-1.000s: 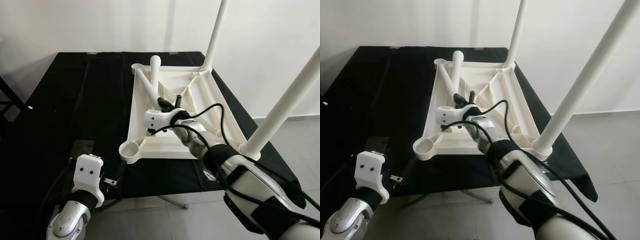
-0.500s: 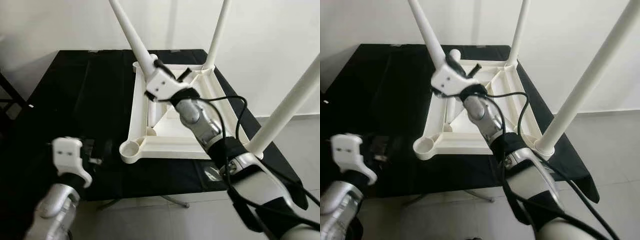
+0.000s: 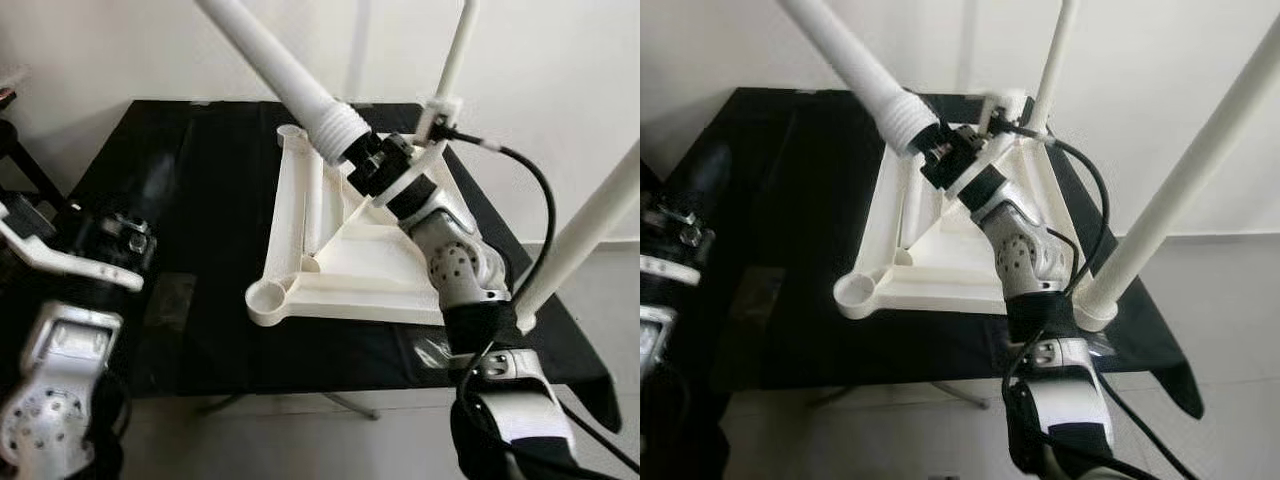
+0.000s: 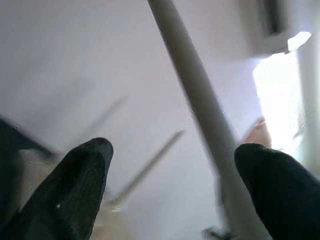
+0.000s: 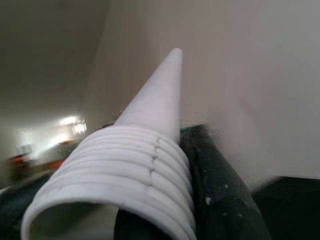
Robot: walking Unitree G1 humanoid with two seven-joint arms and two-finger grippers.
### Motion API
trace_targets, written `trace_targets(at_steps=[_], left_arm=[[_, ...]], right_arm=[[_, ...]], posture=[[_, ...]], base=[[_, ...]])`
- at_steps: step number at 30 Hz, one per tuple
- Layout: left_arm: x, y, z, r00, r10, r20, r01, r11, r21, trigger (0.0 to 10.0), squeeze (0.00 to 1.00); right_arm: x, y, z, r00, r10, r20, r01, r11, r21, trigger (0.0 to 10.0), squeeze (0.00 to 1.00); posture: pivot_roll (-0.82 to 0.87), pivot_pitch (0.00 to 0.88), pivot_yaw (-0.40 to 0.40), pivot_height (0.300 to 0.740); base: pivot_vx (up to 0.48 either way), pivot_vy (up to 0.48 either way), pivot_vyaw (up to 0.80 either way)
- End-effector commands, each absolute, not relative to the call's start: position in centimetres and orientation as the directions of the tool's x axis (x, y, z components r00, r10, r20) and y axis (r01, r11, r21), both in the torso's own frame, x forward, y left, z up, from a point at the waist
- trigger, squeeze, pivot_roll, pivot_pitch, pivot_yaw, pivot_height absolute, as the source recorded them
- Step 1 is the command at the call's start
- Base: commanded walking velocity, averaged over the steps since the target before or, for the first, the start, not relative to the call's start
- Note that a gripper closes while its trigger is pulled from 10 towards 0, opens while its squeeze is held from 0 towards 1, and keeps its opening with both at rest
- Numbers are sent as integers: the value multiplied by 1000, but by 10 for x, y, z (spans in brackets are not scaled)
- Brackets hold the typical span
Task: Building children table
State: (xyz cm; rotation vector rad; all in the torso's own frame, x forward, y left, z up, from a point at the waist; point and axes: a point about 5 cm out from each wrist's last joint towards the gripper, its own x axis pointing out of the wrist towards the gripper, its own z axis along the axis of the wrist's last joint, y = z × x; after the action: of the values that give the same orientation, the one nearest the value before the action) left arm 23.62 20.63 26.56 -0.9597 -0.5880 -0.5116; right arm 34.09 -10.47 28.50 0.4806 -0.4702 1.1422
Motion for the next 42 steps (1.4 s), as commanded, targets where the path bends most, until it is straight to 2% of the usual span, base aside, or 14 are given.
trace_targets(at_steps=[1, 2, 3, 5, 9, 10, 16, 17, 18, 19, 22, 23, 34, 42], left_arm=[[230, 207, 278, 665, -153, 731, 713, 420, -561, 10000, 1000], [228, 206, 283, 629, -159, 761, 753, 369, -546, 10000, 1000], [228, 206, 283, 629, -159, 761, 753, 369, -546, 10000, 1000], [227, 206, 289, 580, -174, 796, 803, 288, -522, 10000, 1000], [227, 206, 290, 570, -179, 802, 812, 269, -518, 10000, 1000], [228, 206, 293, 559, -182, 809, 822, 248, -513, 10000, 1000], [228, 208, 294, 563, -180, 807, 821, 232, -521, 10000, 1000], [229, 211, 293, 572, -165, 804, 816, 221, -535, 10000, 478], [229, 211, 293, 572, -165, 804, 816, 221, -535, 10000, 478], [229, 215, 293, 576, -160, 802, 814, 198, -545, 10000, 0], [227, 217, 293, 575, -157, 803, 816, 177, -550, 10000, 0], [225, 219, 294, 565, -162, 809, 824, 150, -546, 0, 0], [220, 219, 295, 542, -185, 820, 840, 84, -536, 0, 0], [220, 218, 298, 552, -179, 815, 833, 58, -551, 0, 0]], right_arm=[[330, -97, 289, 226, 766, 601, -971, 223, 81, 10000, 0], [323, -97, 284, 187, 779, 598, -981, 183, 68, 10000, 0], [323, -97, 284, 187, 779, 598, -981, 183, 68, 10000, 0], [306, -90, 271, 99, 820, 563, -995, 90, 44, 10000, 0], [301, -88, 267, 65, 834, 548, -998, 51, 40, 10000, 0], [292, -84, 258, 5, 861, 509, -1000, -11, 29, 10000, 0], [287, -83, 252, -42, 877, 479, -997, -65, 32, 10000, 0], [284, -83, 249, -68, 888, 454, -996, -90, 27, 10000, 0], [284, -83, 249, -68, 888, 454, -996, -90, 27, 10000, 0], [280, -84, 248, -94, 894, 439, -992, -122, 36, 10000, 0], [277, -85, 246, -115, 899, 422, -988, -147, 43, 10000, 0], [275, -86, 244, -130, 905, 405, -985, -164, 51, 10000, 0], [270, -89, 236, -144, 926, 350, -984, -172, 51, 10000, 0], [274, -91, 233, -79, 947, 311, -994, -97, 46, 10000, 0]], posture=[[-105, 30, -40, 740], [-105, 30, -40, 740], [-105, 30, -40, 740], [-107, 25, -38, 740], [-108, 23, -37, 740], [-107, 17, -37, 740], [-105, 16, -38, 740], [-104, 15, -40, 740], [-104, 15, -40, 740], [-104, 15, -39, 740], [-103, 16, -41, 740], [-102, 15, -41, 740], [-103, 17, -35, 740], [-105, 21, -33, 740]], base=[[0, 0, 0], [0, 0, 0], [0, 0, 0], [0, 0, 0], [0, 0, 0], [0, 0, 0], [0, 0, 0], [0, 0, 0], [0, 0, 0], [0, 0, 0], [0, 0, 0], [0, 0, 0], [0, 0, 0], [0, 0, 0]])
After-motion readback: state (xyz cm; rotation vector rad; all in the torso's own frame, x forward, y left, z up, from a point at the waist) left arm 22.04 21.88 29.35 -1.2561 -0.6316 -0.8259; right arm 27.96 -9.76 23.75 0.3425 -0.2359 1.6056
